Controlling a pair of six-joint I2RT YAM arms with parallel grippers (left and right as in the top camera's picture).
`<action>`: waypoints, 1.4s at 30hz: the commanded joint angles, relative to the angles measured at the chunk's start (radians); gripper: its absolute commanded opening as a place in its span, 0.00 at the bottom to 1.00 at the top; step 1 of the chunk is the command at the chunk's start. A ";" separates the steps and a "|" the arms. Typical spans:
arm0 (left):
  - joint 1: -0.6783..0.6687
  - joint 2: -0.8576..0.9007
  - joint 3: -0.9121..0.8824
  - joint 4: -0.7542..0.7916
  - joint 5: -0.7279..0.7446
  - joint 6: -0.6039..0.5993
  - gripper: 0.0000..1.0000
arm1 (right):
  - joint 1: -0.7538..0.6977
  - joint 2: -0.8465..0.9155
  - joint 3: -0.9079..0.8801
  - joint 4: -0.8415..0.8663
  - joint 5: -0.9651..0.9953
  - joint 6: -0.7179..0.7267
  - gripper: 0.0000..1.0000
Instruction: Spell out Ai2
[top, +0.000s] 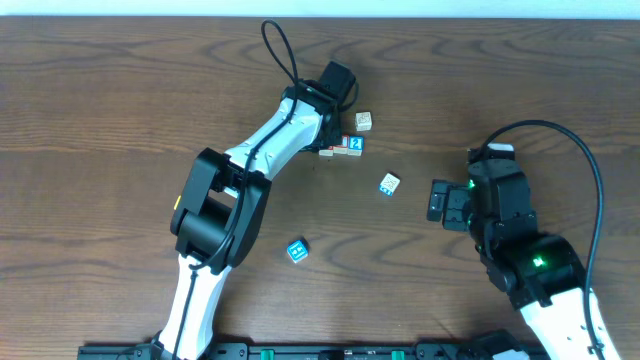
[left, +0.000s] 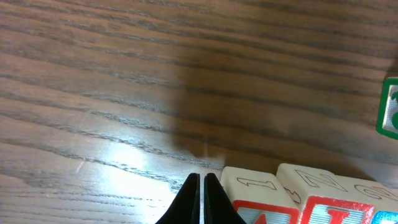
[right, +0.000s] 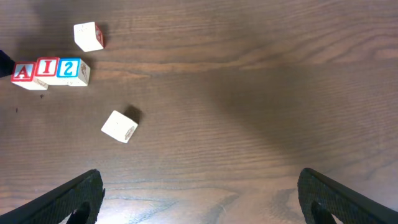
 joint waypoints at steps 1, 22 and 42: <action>0.030 -0.026 -0.008 -0.002 -0.052 0.018 0.06 | -0.010 -0.002 0.000 0.002 0.013 -0.011 0.99; 0.056 -0.191 0.015 0.041 -0.044 0.040 0.06 | -0.010 -0.002 0.000 0.002 0.013 -0.011 0.99; 0.486 -0.380 0.015 -0.270 -0.103 0.113 0.96 | -0.010 -0.002 0.000 0.221 -0.032 0.005 0.99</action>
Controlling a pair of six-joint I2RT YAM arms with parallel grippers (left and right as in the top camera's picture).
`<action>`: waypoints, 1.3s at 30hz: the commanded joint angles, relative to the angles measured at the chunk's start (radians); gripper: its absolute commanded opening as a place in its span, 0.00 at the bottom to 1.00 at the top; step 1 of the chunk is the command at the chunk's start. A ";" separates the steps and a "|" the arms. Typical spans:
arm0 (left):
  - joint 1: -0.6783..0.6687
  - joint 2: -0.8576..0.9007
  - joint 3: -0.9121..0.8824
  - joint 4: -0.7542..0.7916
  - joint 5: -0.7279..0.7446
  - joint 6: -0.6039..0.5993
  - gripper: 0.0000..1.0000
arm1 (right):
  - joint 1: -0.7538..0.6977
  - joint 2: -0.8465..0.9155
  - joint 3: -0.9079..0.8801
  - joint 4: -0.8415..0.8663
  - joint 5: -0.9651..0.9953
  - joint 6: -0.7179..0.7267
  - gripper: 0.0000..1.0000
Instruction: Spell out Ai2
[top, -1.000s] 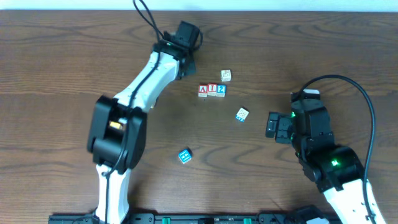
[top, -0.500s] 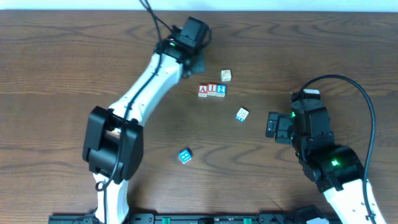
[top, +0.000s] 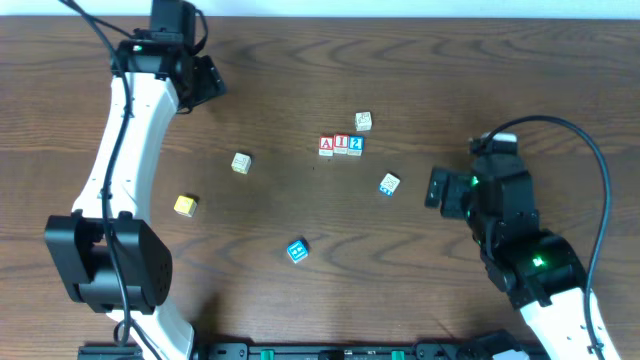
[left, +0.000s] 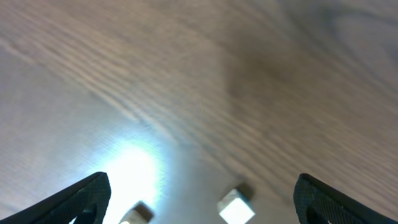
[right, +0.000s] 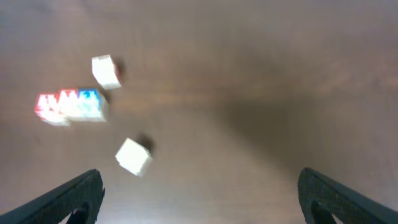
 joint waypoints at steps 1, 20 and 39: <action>0.023 -0.002 0.002 -0.011 -0.021 0.026 0.95 | -0.010 0.006 -0.002 0.116 -0.028 0.037 0.99; 0.035 -0.002 0.002 0.032 -0.011 0.063 0.95 | -0.008 0.755 0.156 0.606 -0.316 0.023 0.57; 0.035 -0.002 0.002 0.035 -0.011 0.082 0.95 | 0.040 0.894 0.292 0.390 -0.279 0.012 0.01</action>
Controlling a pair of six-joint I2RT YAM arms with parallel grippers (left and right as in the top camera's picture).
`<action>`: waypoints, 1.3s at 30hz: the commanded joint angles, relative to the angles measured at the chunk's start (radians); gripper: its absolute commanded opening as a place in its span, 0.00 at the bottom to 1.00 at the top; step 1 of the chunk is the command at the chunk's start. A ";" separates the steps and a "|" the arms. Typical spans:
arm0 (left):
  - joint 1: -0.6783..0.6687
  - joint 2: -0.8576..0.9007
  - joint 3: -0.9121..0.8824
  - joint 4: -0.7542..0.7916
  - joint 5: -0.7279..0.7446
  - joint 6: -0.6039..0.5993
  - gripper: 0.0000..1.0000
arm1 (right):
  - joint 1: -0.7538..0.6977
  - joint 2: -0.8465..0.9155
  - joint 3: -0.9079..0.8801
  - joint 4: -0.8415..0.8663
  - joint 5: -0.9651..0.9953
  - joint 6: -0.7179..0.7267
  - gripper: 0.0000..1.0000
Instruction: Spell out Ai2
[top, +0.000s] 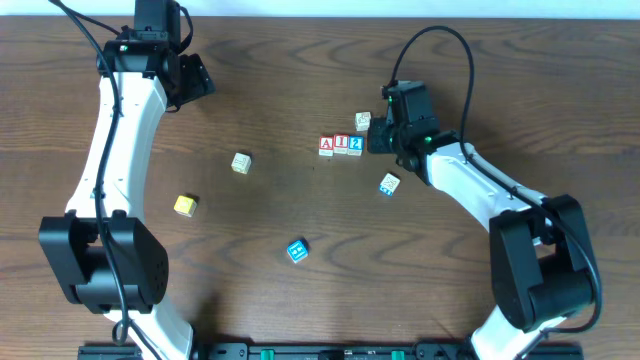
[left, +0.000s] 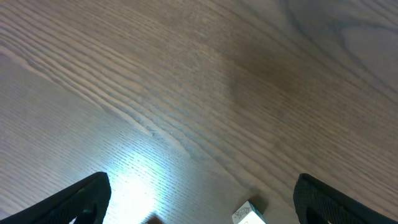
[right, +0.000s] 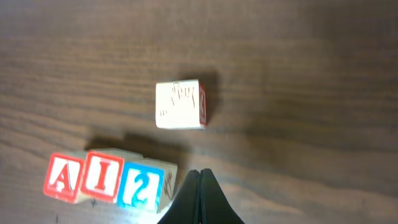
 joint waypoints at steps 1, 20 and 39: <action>0.004 -0.002 0.002 -0.002 -0.008 0.022 0.96 | 0.010 0.005 0.018 -0.014 0.002 -0.009 0.01; 0.004 -0.001 0.002 0.002 -0.008 0.022 0.95 | 0.029 0.072 0.018 0.000 -0.035 -0.010 0.01; 0.004 -0.001 0.002 0.005 -0.008 0.021 0.95 | 0.057 0.115 0.018 0.035 -0.057 -0.009 0.01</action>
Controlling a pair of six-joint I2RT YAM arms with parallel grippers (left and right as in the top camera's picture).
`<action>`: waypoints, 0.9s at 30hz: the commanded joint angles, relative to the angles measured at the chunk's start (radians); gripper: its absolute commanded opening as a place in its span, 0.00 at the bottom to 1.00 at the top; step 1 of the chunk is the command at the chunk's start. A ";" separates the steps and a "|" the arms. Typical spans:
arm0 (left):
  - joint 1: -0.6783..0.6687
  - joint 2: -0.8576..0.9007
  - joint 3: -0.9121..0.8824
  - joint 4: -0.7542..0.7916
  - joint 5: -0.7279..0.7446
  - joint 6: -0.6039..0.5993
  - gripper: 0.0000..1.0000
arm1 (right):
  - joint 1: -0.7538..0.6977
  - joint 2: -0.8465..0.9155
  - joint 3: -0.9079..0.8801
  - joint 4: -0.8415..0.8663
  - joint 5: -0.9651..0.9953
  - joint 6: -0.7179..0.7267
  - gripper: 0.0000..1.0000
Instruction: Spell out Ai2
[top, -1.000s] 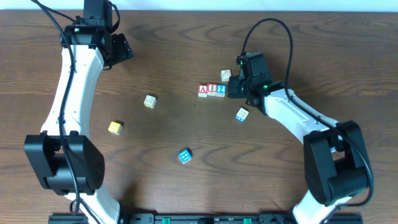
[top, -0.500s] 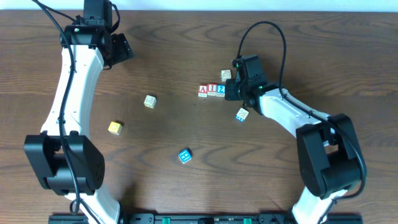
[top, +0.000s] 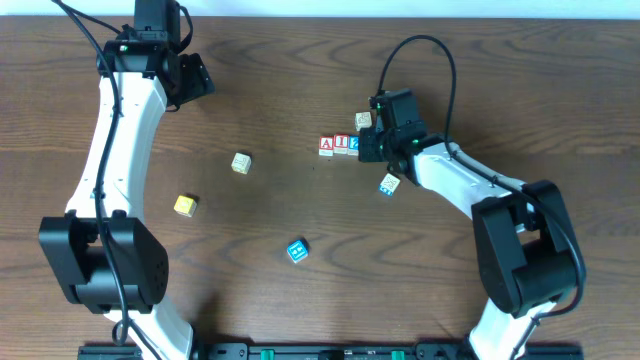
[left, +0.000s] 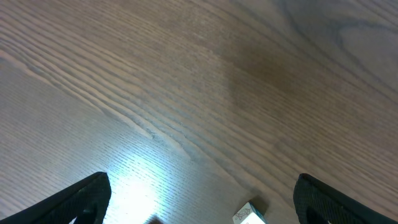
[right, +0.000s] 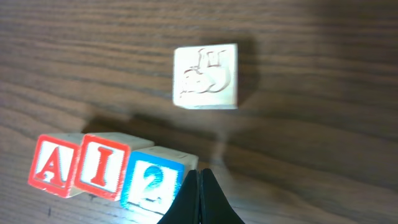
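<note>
Three blocks stand in a row reading A, I, 2: a red A block (right: 51, 172), a red I block (right: 99, 175) and a blue 2 block (right: 152, 183); overhead the row (top: 340, 144) sits mid-table. My right gripper (right: 199, 177) is shut with nothing in it, its tips against the right side of the 2 block. My left gripper (left: 199, 208) hangs open over bare wood at the table's far left corner (top: 190, 80), far from the row.
A plain carved block (right: 206, 76) lies just behind the row. Other loose blocks: a white one (top: 389, 184) near the right arm, a blue one (top: 296, 250), a cream one (top: 240, 162), a yellow one (top: 184, 205). Part of a block (left: 249, 214) shows under the left gripper.
My right gripper, still shut, has shifted slightly left and now sits against the 2 block's right side. The left arm has not moved.
First my left gripper was shut beside the A end of the row, the right one open and far off. Then the left arm stood open at the far left corner. Later the right gripper was shut by the 2 block, and now touches it.
</note>
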 joint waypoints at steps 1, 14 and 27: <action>0.004 -0.001 0.002 -0.003 -0.008 0.007 0.95 | 0.021 0.033 0.017 -0.001 -0.014 -0.008 0.01; 0.004 -0.001 0.002 0.001 -0.008 0.007 0.95 | 0.026 0.034 0.017 0.010 -0.022 -0.008 0.01; 0.004 -0.001 0.002 0.009 -0.008 0.007 0.95 | 0.042 0.034 0.017 0.014 -0.025 -0.003 0.01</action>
